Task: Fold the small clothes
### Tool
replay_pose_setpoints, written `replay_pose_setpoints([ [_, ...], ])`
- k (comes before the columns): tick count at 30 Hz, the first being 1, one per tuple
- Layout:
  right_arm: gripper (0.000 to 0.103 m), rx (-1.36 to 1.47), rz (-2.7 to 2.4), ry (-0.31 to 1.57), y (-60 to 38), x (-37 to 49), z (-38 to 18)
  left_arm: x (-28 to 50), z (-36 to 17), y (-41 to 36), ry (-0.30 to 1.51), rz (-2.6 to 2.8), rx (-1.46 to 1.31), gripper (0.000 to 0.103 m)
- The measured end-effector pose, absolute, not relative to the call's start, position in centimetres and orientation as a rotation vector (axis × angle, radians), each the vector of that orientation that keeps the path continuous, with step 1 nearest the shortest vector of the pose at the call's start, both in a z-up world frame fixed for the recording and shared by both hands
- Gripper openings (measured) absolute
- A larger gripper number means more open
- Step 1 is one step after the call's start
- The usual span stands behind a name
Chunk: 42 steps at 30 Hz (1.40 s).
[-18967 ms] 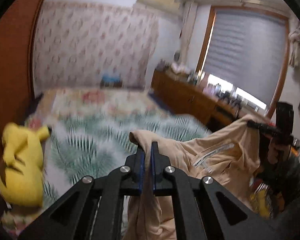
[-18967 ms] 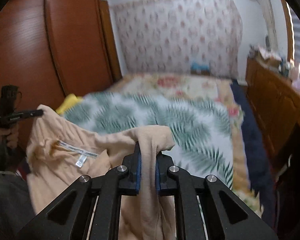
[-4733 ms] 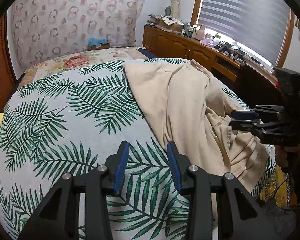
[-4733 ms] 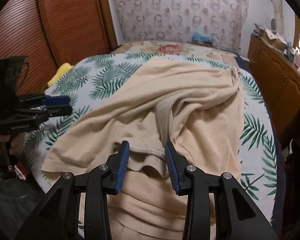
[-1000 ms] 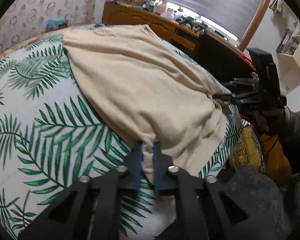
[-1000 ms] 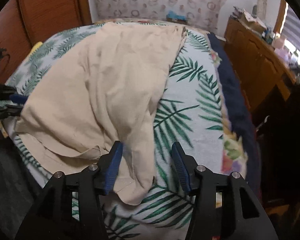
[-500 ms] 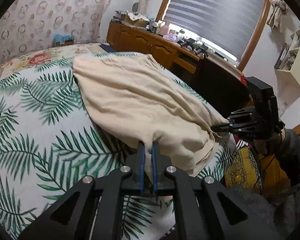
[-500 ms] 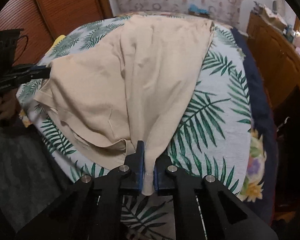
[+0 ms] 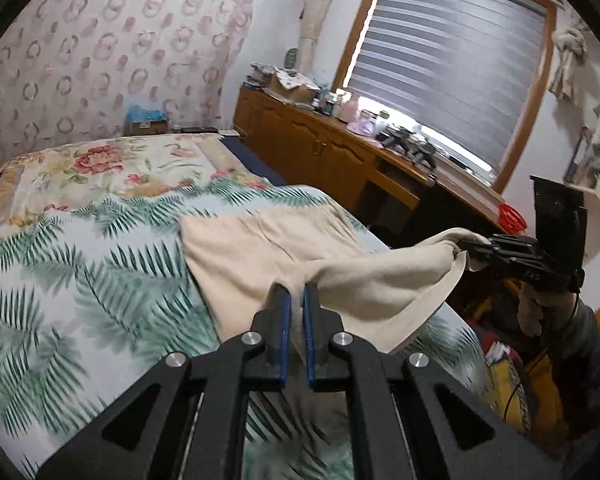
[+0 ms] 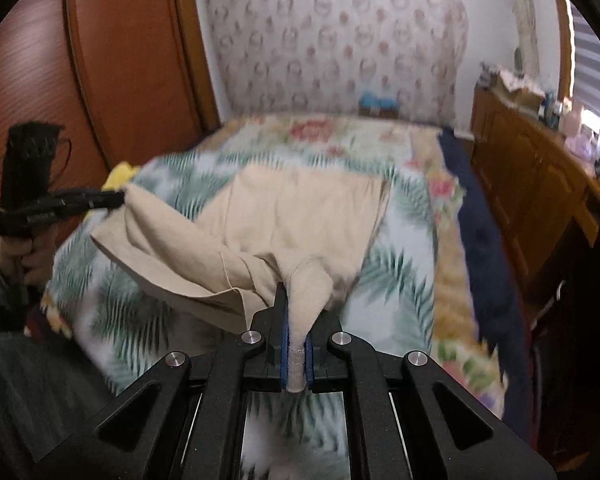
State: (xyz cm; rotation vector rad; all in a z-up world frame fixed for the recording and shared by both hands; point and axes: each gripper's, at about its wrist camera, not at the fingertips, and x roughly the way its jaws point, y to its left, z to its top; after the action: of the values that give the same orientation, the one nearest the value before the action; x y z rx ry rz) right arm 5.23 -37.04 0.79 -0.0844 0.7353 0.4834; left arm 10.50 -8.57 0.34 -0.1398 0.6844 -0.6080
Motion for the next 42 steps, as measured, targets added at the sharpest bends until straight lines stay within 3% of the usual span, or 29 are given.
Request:
replay_pose_setpoints([
  [6,0.003,-0.064,0.443,0.664,-35.9,12.4,1.3,17.4,-0.9,-8.1,0.724,-0.552,-0.135,0.004],
  [16,0.003,-0.038,0.424,0.709,-35.4,22.5,-1.2,23.4,-3.2,-8.2,0.787,-0.495,-0.123,0.005],
  [19,0.004,-0.042,0.413,0.73,-35.4,23.7,-2.1,24.0,-4.0,-8.6,0.805,-0.492,-0.096,0.007],
  [21,0.005,-0.052,0.392,0.739,-35.4,24.2,-2.7,24.0,-4.0,-8.5,0.8,-0.49,-0.076,0.015],
  [24,0.016,-0.093,0.362,0.731,-35.1,24.4,-2.8,23.6,-3.3,-7.7,0.777,-0.49,-0.088,0.022],
  [26,0.03,-0.105,0.328,0.721,-35.2,24.3,-2.5,23.1,-3.0,-6.8,0.77,-0.493,-0.101,0.024],
  [28,0.034,-0.117,0.306,0.698,-35.6,23.9,-2.1,22.7,-3.4,-6.4,0.79,-0.503,-0.084,0.026],
  [32,0.055,-0.114,0.306,0.706,-36.4,23.1,-1.8,22.5,-5.2,-6.4,0.857,-0.529,-0.076,0.026],
  [42,0.057,-0.136,0.396,0.848,-35.6,25.0,-6.2,25.3,-7.0,-9.6,0.915,-0.612,-0.024,0.026],
])
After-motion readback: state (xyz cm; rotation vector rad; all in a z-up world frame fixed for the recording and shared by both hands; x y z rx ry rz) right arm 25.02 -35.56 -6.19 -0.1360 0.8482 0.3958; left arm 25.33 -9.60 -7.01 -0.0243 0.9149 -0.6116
